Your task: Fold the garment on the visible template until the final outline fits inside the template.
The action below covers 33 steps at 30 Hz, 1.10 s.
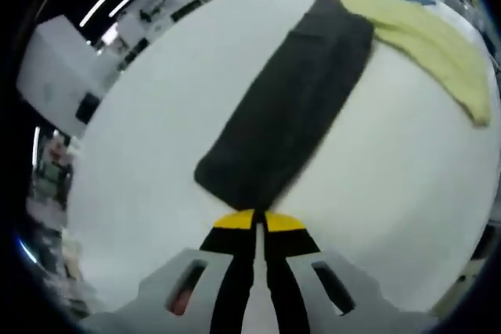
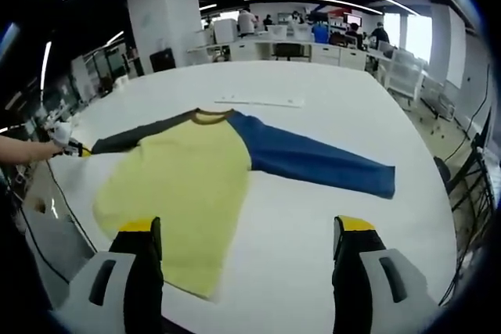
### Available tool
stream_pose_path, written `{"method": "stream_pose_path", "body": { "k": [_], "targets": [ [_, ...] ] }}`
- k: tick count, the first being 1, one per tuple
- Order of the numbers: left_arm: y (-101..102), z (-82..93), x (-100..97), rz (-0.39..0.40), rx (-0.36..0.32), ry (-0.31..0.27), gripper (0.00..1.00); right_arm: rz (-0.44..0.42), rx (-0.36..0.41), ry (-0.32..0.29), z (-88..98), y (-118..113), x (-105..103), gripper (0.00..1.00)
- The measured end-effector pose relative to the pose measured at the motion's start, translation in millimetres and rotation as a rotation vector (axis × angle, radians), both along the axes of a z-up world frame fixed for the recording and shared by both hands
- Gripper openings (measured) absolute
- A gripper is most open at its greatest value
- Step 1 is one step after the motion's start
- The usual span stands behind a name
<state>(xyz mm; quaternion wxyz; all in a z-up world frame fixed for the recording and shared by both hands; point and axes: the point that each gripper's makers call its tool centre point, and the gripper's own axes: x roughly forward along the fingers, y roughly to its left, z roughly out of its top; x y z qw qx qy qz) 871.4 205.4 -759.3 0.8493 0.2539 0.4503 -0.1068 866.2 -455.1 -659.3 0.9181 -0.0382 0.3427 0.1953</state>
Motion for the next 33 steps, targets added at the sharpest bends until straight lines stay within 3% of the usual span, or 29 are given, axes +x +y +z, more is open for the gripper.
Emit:
{"method": "stream_pose_path", "body": {
  "k": [28, 33],
  "targets": [
    [7, -0.2, 5.7, 0.150, -0.072, -0.004, 0.00, -0.005, 0.004, -0.002, -0.3, -2, -1, 0.91],
    [12, 1.5, 4.2, 0.238, -0.106, -0.020, 0.07, -0.005, 0.007, -0.003, 0.3, -1, -3, 0.91]
  ]
}}
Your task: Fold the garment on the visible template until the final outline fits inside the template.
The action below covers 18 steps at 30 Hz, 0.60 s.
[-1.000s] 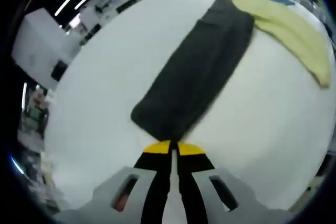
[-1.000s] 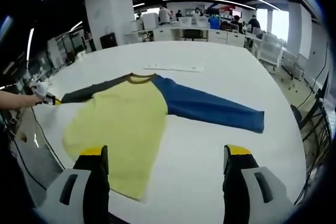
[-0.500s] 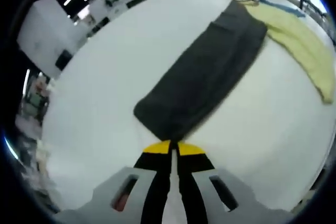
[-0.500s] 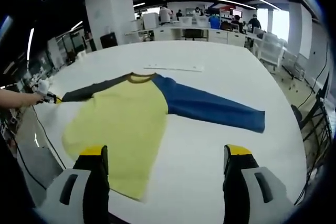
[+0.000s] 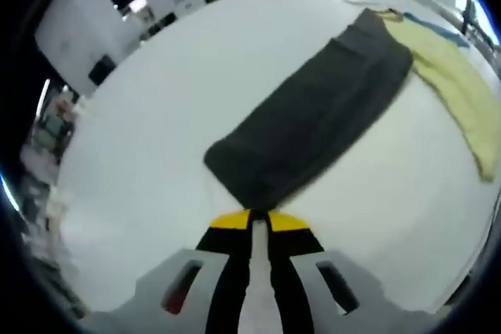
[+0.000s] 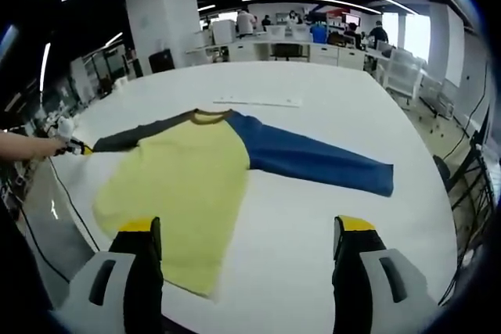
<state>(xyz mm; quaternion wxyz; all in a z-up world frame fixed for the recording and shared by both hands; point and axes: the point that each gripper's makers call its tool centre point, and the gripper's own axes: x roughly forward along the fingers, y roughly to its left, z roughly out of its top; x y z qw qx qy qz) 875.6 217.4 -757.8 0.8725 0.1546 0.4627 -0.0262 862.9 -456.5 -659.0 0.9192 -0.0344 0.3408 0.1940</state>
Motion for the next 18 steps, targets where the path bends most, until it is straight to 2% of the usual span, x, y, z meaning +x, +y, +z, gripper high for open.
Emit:
{"method": "stream_pose_path", "body": {
  "k": [4, 10, 18],
  "targets": [
    [-3, 2.8, -2.0, -0.003, -0.020, -0.001, 0.18, -0.004, 0.003, -0.005, 1.9, -1, -1, 0.91],
    [-10, 10.8, -3.4, -0.001, -0.034, -0.012, 0.22, -0.006, 0.011, -0.013, 5.1, -2, -3, 0.91],
    [-32, 31.6, -6.0, 0.014, -0.104, -0.054, 0.33, -0.007, 0.025, -0.035, 13.3, -5, -5, 0.91]
  ]
}}
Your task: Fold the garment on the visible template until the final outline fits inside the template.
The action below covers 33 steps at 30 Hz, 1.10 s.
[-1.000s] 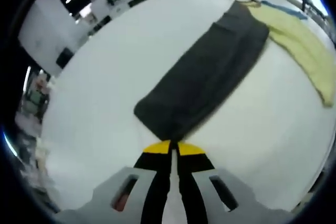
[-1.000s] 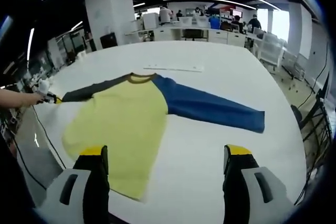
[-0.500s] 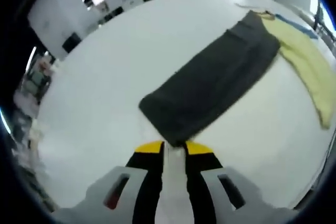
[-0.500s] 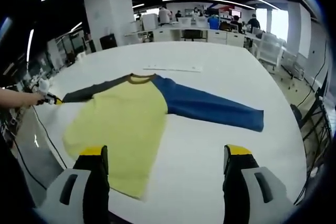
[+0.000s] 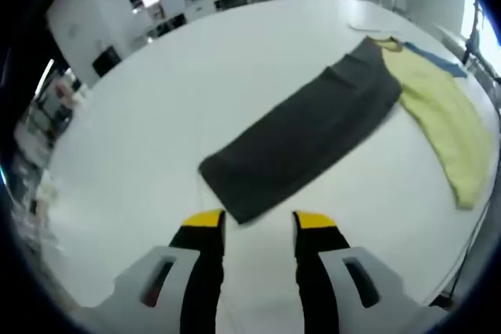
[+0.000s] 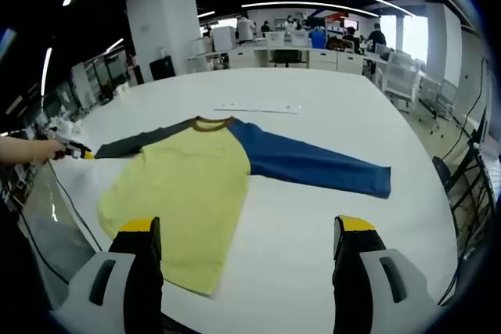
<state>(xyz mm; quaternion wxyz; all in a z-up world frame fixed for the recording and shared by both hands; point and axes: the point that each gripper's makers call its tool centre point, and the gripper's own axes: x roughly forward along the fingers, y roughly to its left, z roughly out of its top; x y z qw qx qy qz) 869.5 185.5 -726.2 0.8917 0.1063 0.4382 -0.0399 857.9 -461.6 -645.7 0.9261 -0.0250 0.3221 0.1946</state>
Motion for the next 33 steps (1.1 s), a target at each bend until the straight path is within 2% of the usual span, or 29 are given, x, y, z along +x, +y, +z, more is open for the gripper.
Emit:
{"method": "stream_pose_path", "body": {
  "k": [8, 10, 14, 18, 27, 33],
  "targets": [
    [-26, 14.2, -13.6, 0.009, -0.066, -0.023, 0.44, 0.026, 0.001, -0.011, 5.6, -4, -7, 0.91],
    [-35, 18.6, -16.9, 0.015, -0.104, -0.039, 0.47, 0.027, 0.007, -0.017, 7.8, -4, -8, 0.91],
    [-54, 29.9, -19.9, 0.064, -0.221, -0.105, 0.55, 0.042, 0.016, -0.030, 10.9, 0, -11, 0.91],
    [-67, 37.4, -27.5, 0.069, -0.271, -0.114, 0.65, 0.055, 0.018, -0.038, 12.9, 0, -15, 0.91],
    [-82, 56.8, -48.0, 0.100, -0.335, -0.142, 0.81, 0.061, 0.034, -0.059, 17.8, -4, -26, 0.92],
    [-103, 86.4, -56.7, 0.100, -0.387, -0.205, 0.84, 0.054, 0.045, -0.063, 18.3, -9, -34, 0.91]
  ]
}}
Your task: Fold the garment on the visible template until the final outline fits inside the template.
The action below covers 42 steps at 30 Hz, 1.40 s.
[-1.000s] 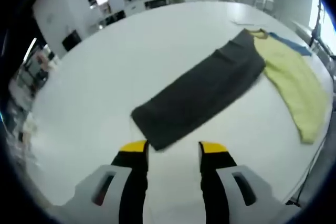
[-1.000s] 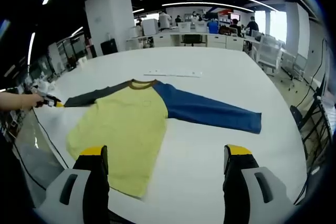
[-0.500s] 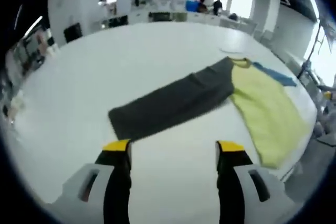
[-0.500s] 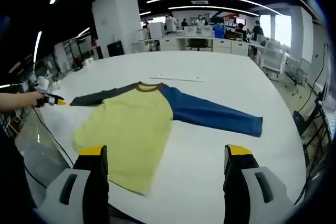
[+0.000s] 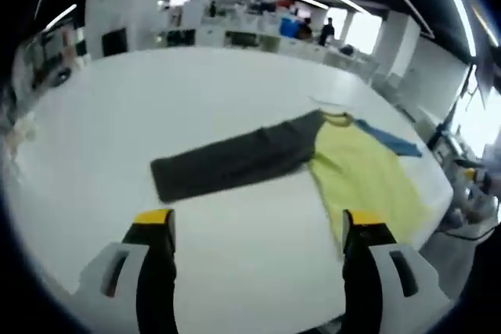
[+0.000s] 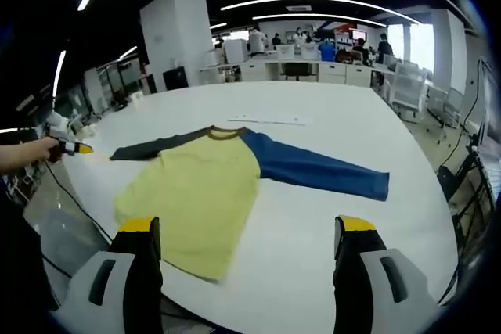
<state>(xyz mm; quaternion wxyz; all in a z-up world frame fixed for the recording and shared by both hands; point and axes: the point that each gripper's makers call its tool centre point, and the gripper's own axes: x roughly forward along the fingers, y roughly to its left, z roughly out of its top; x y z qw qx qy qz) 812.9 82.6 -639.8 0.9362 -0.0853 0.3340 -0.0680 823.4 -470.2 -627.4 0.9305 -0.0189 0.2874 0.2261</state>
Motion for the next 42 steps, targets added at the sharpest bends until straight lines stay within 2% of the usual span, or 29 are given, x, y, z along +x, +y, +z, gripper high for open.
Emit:
{"method": "stream_pose_path", "body": {
  "k": [3, 7, 12, 21, 24, 29, 33, 36, 42],
  "targets": [
    [-10, 17.2, -3.0, 0.001, -0.006, -0.069, 0.81, 0.000, 0.006, -0.010, 2.7, -1, -4, 0.91],
    [-22, 27.4, -10.4, 0.009, -0.042, -0.113, 0.87, 0.005, 0.009, -0.019, 5.2, -4, -10, 0.91],
    [-34, 27.0, -25.6, 0.006, -0.063, -0.112, 0.98, 0.009, 0.001, -0.023, 7.5, -10, -18, 0.91],
    [-50, 36.3, -60.4, -0.008, -0.068, -0.124, 1.00, -0.003, 0.004, -0.018, 7.7, -22, -34, 0.92],
    [-57, 44.2, -70.8, -0.021, -0.069, -0.142, 1.00, -0.012, 0.010, -0.021, 8.1, -26, -37, 0.92],
    [-65, 56.8, -86.7, -0.010, -0.055, -0.203, 1.00, -0.018, 0.017, -0.016, 5.5, -29, -46, 0.92],
    [-70, 51.7, -97.5, -0.019, -0.061, -0.198, 1.00, -0.023, 0.023, -0.012, 3.9, -31, -53, 0.91],
    [-67, 45.3, -102.3, -0.017, -0.052, -0.176, 1.00, -0.028, 0.025, -0.002, 0.8, -33, -59, 0.91],
    [-65, 43.2, -101.4, -0.047, 0.002, -0.158, 1.00, -0.022, 0.026, 0.009, -2.3, -31, -61, 0.90]
  ]
}}
